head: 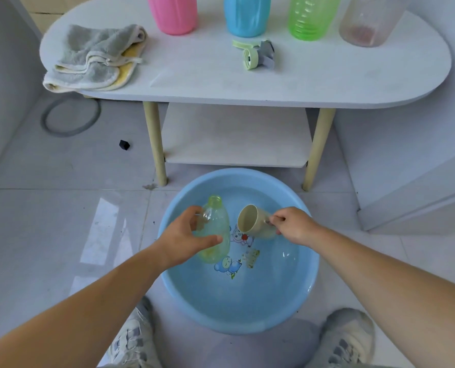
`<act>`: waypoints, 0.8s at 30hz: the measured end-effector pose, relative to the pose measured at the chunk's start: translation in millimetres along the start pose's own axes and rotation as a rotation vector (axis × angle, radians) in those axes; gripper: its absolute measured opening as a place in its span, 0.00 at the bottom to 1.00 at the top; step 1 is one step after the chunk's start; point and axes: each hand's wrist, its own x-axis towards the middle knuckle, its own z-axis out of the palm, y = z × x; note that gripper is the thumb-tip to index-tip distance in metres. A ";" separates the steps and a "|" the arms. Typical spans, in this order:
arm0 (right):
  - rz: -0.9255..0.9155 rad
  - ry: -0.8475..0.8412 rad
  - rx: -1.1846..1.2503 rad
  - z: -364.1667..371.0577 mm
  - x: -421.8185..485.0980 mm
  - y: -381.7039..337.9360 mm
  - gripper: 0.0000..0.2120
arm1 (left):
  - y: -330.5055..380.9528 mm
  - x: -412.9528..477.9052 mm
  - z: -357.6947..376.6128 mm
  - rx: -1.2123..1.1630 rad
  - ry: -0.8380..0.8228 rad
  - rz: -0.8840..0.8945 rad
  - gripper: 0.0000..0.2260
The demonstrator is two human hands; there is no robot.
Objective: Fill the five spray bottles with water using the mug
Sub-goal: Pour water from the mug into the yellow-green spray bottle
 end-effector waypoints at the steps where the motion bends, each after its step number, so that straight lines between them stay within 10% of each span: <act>1: -0.002 0.003 0.004 0.5 1.5 1.0 0.18 | -1.7 2.5 0.7 -0.003 0.002 -0.001 0.35; 24: -0.020 0.002 0.007 11.9 10.1 -1.2 0.19 | -10.5 12.8 0.2 -0.047 0.014 0.008 0.30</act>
